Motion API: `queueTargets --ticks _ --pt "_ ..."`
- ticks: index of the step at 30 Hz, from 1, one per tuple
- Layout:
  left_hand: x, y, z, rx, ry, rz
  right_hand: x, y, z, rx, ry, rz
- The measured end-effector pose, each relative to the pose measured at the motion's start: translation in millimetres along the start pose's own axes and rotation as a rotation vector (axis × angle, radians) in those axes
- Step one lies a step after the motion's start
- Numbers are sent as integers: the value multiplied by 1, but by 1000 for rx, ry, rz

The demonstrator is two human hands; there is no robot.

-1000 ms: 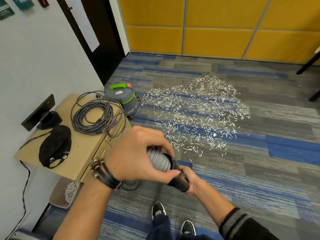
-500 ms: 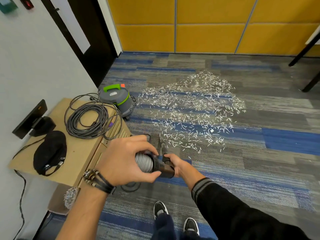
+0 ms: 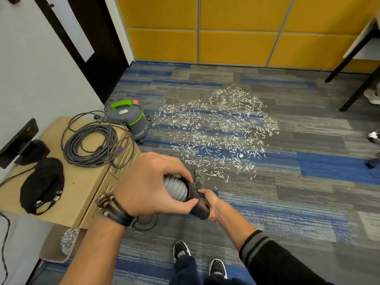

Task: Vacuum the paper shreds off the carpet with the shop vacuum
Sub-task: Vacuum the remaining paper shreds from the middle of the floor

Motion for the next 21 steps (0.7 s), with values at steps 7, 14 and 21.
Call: queueTargets --ticks 7,14,21 --pt "25 -19 10 54 -12 -24 -34 -12 -21 -52 -3 106" --pt "12 -22 -4 25 -69 -52 16 1 -21 8 6 7" --pt "32 -25 6 25 -4 -151 2 -13 7 32 -38 39"
Point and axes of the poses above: each hand's wrist, its own y-axis towards the middle knuckle, its own x-axis out of the back of the hand, z = x × y, the point moved 10 cm from there along y, towards the middle knuckle, and after that the axes turned 3 degrees about -z, right-handed, at the moved point
